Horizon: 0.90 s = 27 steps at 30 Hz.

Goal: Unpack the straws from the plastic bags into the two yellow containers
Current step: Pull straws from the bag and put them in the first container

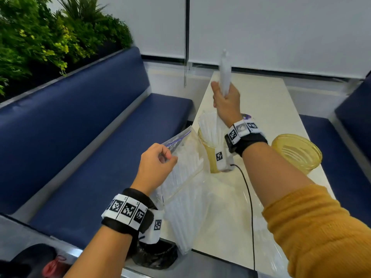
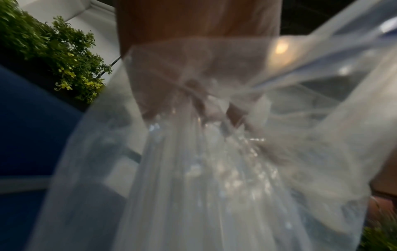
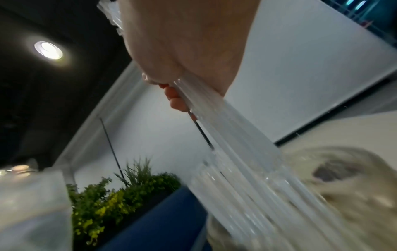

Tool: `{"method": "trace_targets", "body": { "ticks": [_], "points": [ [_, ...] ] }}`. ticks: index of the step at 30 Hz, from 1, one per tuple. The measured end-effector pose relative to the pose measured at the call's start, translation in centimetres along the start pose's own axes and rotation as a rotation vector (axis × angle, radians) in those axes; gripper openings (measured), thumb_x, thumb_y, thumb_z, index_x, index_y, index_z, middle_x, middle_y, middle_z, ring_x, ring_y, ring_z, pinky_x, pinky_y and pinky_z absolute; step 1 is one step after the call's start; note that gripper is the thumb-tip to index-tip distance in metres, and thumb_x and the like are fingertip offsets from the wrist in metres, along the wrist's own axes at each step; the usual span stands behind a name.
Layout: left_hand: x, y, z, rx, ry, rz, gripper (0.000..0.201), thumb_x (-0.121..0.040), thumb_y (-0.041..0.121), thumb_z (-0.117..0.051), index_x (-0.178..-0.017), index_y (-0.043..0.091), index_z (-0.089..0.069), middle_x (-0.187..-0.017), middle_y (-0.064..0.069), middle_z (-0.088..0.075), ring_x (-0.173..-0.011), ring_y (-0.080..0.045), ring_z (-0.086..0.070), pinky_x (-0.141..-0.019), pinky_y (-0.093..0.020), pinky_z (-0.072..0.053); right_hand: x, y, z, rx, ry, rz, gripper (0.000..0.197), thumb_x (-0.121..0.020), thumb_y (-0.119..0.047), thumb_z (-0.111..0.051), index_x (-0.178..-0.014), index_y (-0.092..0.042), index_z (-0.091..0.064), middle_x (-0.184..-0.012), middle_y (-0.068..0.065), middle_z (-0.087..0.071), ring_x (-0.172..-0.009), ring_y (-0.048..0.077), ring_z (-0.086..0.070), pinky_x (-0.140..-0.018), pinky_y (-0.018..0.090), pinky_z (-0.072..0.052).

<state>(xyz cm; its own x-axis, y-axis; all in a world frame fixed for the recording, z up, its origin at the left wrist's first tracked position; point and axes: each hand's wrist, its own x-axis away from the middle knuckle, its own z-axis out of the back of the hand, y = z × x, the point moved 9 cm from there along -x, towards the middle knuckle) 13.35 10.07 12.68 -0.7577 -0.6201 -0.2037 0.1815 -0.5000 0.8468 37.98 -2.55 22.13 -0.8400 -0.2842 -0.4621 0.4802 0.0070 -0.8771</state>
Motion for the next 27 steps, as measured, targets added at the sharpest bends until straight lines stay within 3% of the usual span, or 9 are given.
{"method": "trace_targets", "body": {
  "ticks": [5, 8, 9, 14, 16, 18, 20, 23, 27],
  "points": [
    [0.0, -0.1, 0.1, 0.054, -0.004, 0.005, 0.015, -0.088, 0.025, -0.075, -0.08, 0.017, -0.066, -0.087, -0.002, -0.062, -0.071, -0.01, -0.05, -0.066, -0.02, -0.043, 2.1, 6.6, -0.4, 0.059, -0.014, -0.147, 0.02, -0.1, -0.031, -0.059, -0.1, -0.011, -0.059, -0.08, 0.012, -0.064, -0.064, 0.013, -0.058, -0.058, 0.011, -0.048],
    [0.0, -0.2, 0.2, 0.066, 0.0, -0.005, 0.015, -0.089, 0.031, -0.075, -0.08, 0.021, -0.067, -0.089, -0.004, -0.063, -0.073, -0.013, -0.053, -0.067, -0.024, -0.046, 2.8, 8.3, 0.2, 0.15, 0.024, -0.175, 0.031, -0.087, -0.032, -0.076, -0.102, -0.007, -0.065, -0.09, 0.008, -0.069, -0.078, 0.02, -0.066, -0.074, 0.028, -0.057],
    [-0.1, -0.2, 0.2, 0.067, 0.0, -0.006, 0.015, -0.089, 0.032, -0.075, -0.08, 0.022, -0.067, -0.089, -0.003, -0.063, -0.074, -0.016, -0.054, -0.067, -0.025, -0.047, 2.9, 8.4, 0.6, 0.149, 0.048, -0.174, 0.036, -0.081, -0.032, -0.081, -0.103, -0.008, -0.065, -0.092, 0.006, -0.07, -0.082, 0.023, -0.067, -0.075, 0.031, -0.058],
    [-0.2, 0.4, 0.0, 0.051, -0.021, -0.013, 0.008, -0.089, 0.025, -0.075, -0.083, 0.024, -0.07, -0.093, -0.001, -0.064, -0.084, -0.023, -0.061, -0.075, -0.032, -0.054, 1.8, 5.9, 1.8, 0.104, 0.112, -0.027, 0.065, -0.069, -0.035, -0.089, -0.122, -0.024, -0.053, -0.107, -0.001, -0.066, -0.097, 0.012, -0.065, -0.078, 0.013, -0.05],
    [-0.2, 1.1, 0.0, 0.045, -0.043, -0.038, 0.009, -0.09, 0.015, -0.072, -0.089, 0.025, -0.072, -0.097, 0.001, -0.064, -0.084, -0.02, -0.062, -0.076, -0.022, -0.053, 1.2, 4.8, 1.8, 0.154, 0.114, 0.052, 0.065, -0.074, -0.037, -0.086, -0.127, -0.029, -0.049, -0.117, 0.001, -0.064, -0.106, 0.012, -0.061, -0.084, 0.012, -0.048],
    [-0.1, 1.7, 0.0, 0.038, -0.073, -0.06, 0.021, -0.089, 0.006, -0.068, -0.097, 0.024, -0.074, -0.1, 0.002, -0.064, -0.084, -0.015, -0.061, -0.074, -0.01, -0.049, 0.9, 3.9, 1.5, 0.193, 0.104, 0.099, 0.048, -0.086, -0.037, -0.075, -0.128, -0.027, -0.053, -0.122, 0.001, -0.064, -0.11, 0.011, -0.06, -0.087, 0.013, -0.048],
    [-0.1, 2.2, 0.0, 0.021, -0.096, -0.085, 0.028, -0.088, 0.001, -0.066, -0.104, 0.023, -0.074, -0.103, 0.002, -0.065, -0.088, -0.011, -0.063, -0.076, -0.006, -0.047, 0.9, 3.7, 1.5, 0.265, 0.102, 0.108, 0.028, -0.098, -0.036, -0.057, -0.117, -0.018, -0.066, -0.113, 0.001, -0.07, -0.104, 0.012, -0.063, -0.085, 0.024, -0.052],
    [-0.1, 2.8, 0.1, 0.009, -0.098, -0.113, 0.03, -0.087, 0.001, -0.066, -0.109, 0.02, -0.075, -0.103, 0.002, -0.066, -0.09, -0.01, -0.064, -0.078, -0.006, -0.048, 1.3, 5.4, 1.7, 0.439, 0.078, 0.058, 0.04, -0.103, -0.029, -0.043, -0.098, -0.008, -0.077, -0.103, 0.009, -0.075, -0.096, 0.025, -0.068, -0.083, 0.03, -0.049],
    [0.2, 3.3, 0.1, 0.0, -0.097, -0.125, 0.03, -0.088, 0.002, -0.065, -0.11, 0.019, -0.074, -0.104, 0.001, -0.067, -0.089, -0.01, -0.064, -0.076, -0.003, -0.046, 2.2, 8.6, 1.4, 0.644, -0.101, -0.097, 0.044, -0.104, -0.03, -0.042, -0.101, -0.002, -0.076, -0.103, 0.018, -0.074, -0.096, 0.034, -0.068, -0.086, 0.039, -0.054]
  ]
}}
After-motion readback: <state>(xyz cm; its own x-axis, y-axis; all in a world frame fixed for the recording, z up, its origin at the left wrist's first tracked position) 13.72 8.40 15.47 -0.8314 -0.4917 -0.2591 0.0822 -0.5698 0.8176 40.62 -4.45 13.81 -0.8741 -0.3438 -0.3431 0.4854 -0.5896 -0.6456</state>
